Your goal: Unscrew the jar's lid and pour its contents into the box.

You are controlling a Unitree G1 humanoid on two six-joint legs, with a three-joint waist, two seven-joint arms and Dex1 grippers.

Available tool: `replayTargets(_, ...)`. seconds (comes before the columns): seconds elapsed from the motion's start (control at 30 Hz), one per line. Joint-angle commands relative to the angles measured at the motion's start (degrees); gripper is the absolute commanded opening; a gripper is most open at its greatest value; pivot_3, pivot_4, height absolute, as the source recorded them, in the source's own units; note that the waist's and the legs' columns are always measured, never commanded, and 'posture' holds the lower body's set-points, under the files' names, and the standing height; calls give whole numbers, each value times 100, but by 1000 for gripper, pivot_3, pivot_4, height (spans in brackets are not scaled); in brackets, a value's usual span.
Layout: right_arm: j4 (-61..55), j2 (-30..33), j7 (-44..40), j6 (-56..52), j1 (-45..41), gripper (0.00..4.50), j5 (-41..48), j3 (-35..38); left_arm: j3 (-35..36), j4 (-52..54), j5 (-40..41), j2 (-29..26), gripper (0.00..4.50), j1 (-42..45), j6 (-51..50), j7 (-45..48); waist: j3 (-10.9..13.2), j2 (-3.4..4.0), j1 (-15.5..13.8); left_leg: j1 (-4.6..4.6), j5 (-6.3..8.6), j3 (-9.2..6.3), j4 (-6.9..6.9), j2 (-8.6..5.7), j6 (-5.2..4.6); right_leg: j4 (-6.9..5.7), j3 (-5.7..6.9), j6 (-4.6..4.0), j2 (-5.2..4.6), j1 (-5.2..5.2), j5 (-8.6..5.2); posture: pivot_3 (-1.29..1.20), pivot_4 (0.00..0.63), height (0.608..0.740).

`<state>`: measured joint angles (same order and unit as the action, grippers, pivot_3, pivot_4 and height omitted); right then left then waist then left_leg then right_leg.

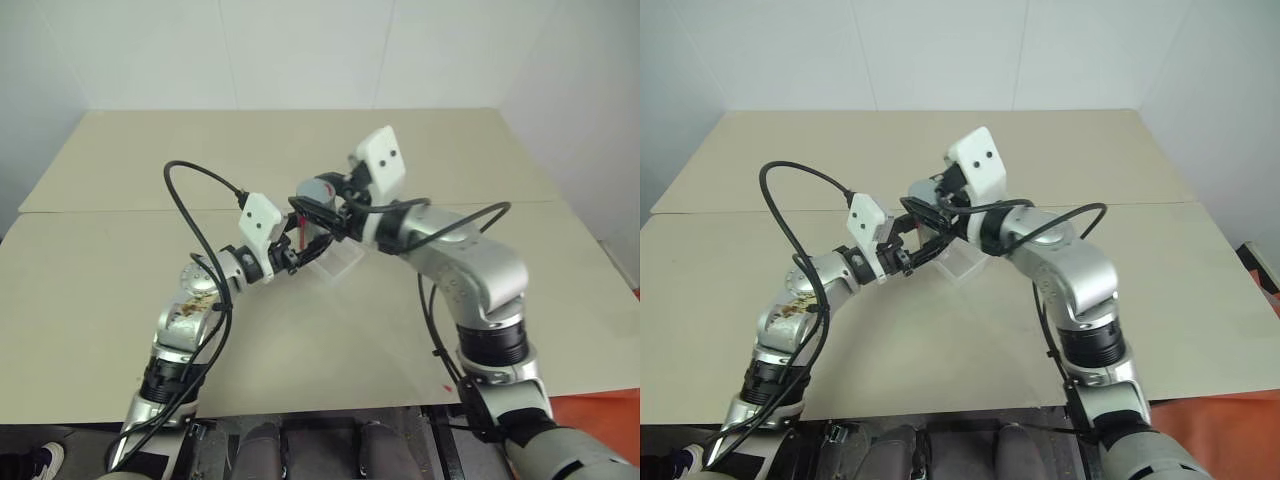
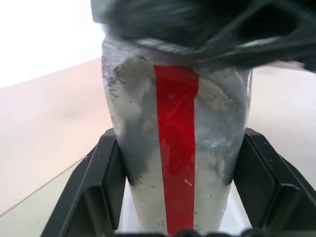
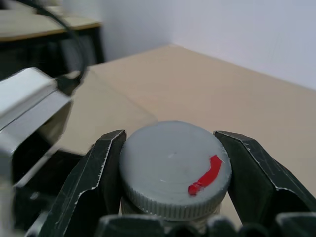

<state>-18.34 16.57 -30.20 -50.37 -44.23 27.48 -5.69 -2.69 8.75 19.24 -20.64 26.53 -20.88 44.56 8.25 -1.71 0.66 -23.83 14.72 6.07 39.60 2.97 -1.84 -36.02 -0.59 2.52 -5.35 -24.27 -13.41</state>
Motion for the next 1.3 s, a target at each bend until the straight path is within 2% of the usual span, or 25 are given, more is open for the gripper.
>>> replayTargets(0.03, -167, 187, -526, 23, 103, 2796, 385, 83, 171, 66, 491, -161, 2737, 103, 482, 777, 0, 0, 4, 0, 0, 0, 0, 0, 0, 0, 0, 0, 0, 0, 0, 0, 150, 740)
replayTargets(0.2, -239, 572, -1380, 162, 179, 2796, 732, 23, 218, -231, 906, -637, 2737, 253, 674, 2026, 0, 0, 8, 0, 0, 0, 0, 1, 0, 2, 0, 0, 2, -2, 0, 0, 150, 740)
replayTargets(0.47, -198, 1005, -2430, 425, 163, 2796, 1031, -170, 303, -401, 1381, -850, 2737, 608, 608, 3061, 0, 0, 0, 0, 1, 0, 1, 0, -2, 4, 0, 0, 2, 1, -1, 0, 150, 740)
replayTargets(0.63, -66, 1100, -2758, 611, 144, 2796, 1029, -259, 335, -393, 1618, -906, 2737, 691, 488, 3498, 0, 0, 3, 1, 1, 0, 2, 1, -2, 2, -1, 0, 3, 0, -1, 0, 150, 740)
replayTargets(0.9, 13, 1113, -2940, 724, 115, 2796, 970, -311, 372, -399, 1623, -872, 2737, 726, 533, 3607, 0, 0, 0, 0, 1, -1, 2, 1, -2, 1, -1, 0, 3, 0, -1, 0, 150, 740)
replayTargets(0.93, 17, 1107, -2928, 720, 111, 3512, 967, -308, 370, -399, 1609, -871, 2737, 718, 549, 3609, 0, 0, 0, 0, 1, -1, 2, 1, -2, 1, -1, 0, 3, 0, -1, 0, 150, 740)
replayTargets(1.0, -5, 1092, -2846, 713, 115, 3971, 951, -303, 371, -366, 1581, -864, 2737, 664, 582, 3569, 1, -1, 1, 1, 1, -1, 4, 2, -2, 0, 0, 0, 3, 0, -1, 0, 150, 740)
replayTargets(1.03, -20, 1086, -2807, 706, 120, 4376, 962, -301, 379, -339, 1586, -873, 2737, 635, 591, 3554, 2, 3, 0, 0, 1, -2, 5, 2, -2, 0, 0, 0, 3, 0, -1, 0, 150, 740)
replayTargets(1.3, 33, 984, -2463, 700, 102, 4445, 916, -261, 531, -270, 1582, -1027, 2737, 536, 614, 3370, 2, 1, 0, 0, 1, -3, 5, 2, -1, -1, -1, 0, 3, -1, -1, 0, 150, 740)
